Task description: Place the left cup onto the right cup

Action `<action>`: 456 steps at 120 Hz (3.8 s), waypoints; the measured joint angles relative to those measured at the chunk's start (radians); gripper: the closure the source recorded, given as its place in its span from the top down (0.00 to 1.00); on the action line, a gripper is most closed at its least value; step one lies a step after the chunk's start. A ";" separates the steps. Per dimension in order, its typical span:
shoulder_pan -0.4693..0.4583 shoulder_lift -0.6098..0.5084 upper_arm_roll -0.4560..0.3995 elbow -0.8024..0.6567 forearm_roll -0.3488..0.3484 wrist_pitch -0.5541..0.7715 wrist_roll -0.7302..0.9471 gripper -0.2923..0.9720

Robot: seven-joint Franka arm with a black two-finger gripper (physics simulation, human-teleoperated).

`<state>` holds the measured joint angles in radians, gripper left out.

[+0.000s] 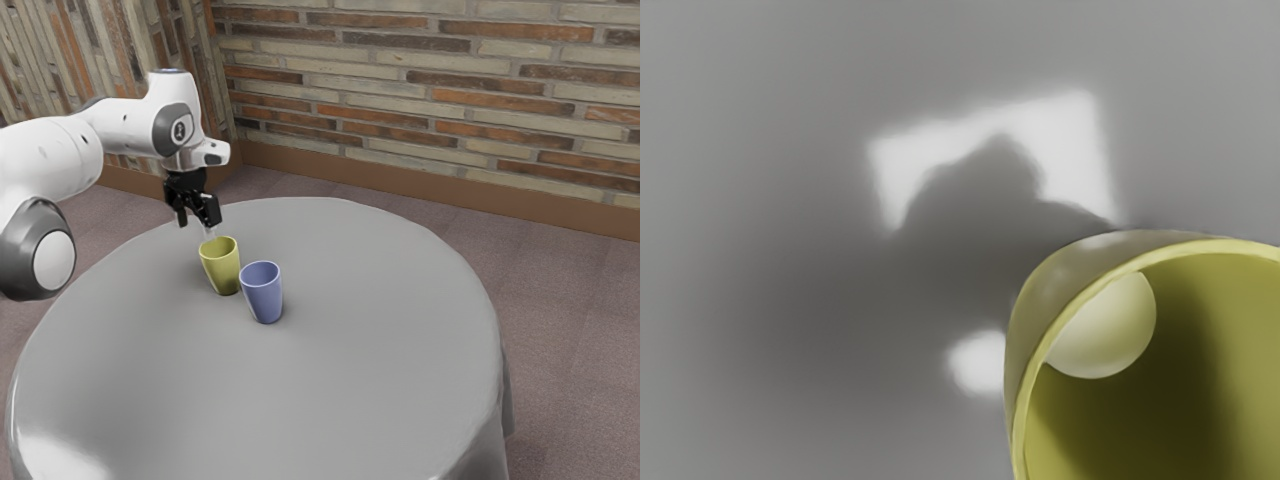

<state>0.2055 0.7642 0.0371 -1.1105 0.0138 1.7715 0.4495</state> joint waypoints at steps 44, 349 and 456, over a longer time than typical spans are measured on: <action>0.000 0.024 -0.008 0.018 0.000 0.000 0.007 0.77; 0.000 0.064 -0.038 0.022 0.000 0.046 0.004 0.25; -0.006 -0.019 -0.041 -0.026 0.006 0.050 0.000 0.15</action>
<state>0.1990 0.7453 -0.0034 -1.1367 0.0195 1.8218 0.4492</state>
